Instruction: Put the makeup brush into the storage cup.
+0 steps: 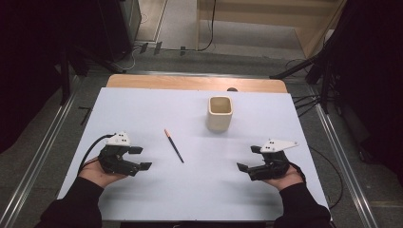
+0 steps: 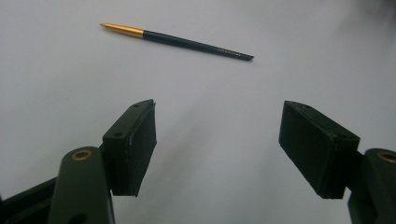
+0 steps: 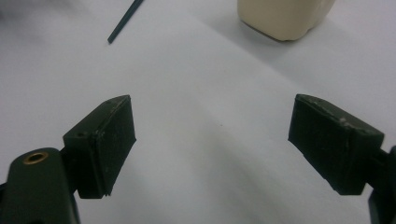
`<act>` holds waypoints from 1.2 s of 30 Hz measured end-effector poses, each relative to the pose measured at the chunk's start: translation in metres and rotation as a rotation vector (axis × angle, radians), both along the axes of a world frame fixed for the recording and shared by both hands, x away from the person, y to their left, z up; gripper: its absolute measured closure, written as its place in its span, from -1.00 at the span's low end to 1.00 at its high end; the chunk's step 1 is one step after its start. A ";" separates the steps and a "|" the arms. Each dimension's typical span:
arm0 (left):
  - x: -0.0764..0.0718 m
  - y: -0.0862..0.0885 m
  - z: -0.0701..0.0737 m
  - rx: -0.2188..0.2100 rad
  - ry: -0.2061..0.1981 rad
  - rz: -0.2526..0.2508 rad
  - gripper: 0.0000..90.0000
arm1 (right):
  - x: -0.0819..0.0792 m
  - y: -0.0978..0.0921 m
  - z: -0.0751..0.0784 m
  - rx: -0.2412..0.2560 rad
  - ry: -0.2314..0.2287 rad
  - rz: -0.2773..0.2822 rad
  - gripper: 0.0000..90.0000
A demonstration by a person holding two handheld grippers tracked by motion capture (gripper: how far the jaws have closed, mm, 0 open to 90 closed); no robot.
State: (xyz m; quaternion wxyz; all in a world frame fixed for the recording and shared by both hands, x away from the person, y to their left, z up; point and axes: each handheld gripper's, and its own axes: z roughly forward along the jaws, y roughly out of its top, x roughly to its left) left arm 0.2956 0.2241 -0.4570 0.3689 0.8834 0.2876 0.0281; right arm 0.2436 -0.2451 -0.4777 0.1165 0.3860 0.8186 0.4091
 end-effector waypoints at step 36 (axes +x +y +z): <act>0.001 -0.001 -0.001 0.022 0.034 -0.007 -0.37 | 0.003 0.008 -0.001 0.006 0.012 0.000 -0.64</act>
